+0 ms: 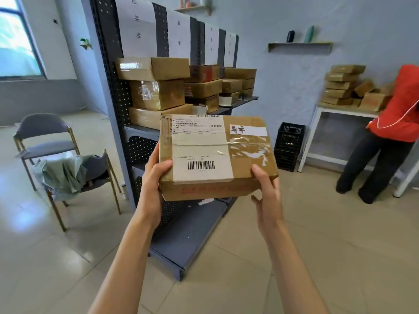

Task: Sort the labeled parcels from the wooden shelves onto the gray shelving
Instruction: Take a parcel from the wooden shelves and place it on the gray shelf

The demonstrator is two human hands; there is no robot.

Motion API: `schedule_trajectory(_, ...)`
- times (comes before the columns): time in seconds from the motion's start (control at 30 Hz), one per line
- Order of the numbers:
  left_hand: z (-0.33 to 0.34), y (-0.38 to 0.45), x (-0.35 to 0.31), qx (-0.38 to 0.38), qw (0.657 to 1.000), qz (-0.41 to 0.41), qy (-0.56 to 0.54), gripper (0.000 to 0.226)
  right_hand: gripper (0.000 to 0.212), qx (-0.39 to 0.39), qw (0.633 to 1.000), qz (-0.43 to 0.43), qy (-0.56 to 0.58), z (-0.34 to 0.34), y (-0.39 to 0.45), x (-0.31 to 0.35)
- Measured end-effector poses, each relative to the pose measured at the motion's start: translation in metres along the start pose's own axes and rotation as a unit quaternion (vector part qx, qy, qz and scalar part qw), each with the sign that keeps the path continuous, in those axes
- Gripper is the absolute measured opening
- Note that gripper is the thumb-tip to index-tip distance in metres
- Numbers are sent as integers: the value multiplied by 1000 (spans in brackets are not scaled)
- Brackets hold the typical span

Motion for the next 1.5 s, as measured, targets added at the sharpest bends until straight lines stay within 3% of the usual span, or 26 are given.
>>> schedule_trajectory(0.33,116,91,43,-44,997,55,35,84,44,50,996,-73,-22,-18,166,20)
schedule_trajectory(1.0,336,390,179,-8,985,172,8,82,46,43,990,-124,-45,-13,541,19)
schedule_trajectory(1.17,361,435,208,-45,977,202,58,81,44,76,988,-133,-33,-3,619,-4)
schedule_trajectory(1.3,379,473,219,-74,963,239,105,78,54,118,982,-149,-9,16,686,-20)
schedule_trajectory(1.43,407,512,223,-133,948,262,124,94,53,184,972,-141,27,45,757,-21)
schedule_trajectory(1.5,423,532,223,-164,941,268,129,80,49,220,966,-131,40,60,790,-16)
Point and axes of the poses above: each hand's wrist, its own y-axis towards the middle knuckle, its own z-axis out of the palm, x = y × z, the point moved 3 cm from there along y, towards the middle knuckle, and after that the axes turned 11 degrees about -x, right-handed, at the moved point
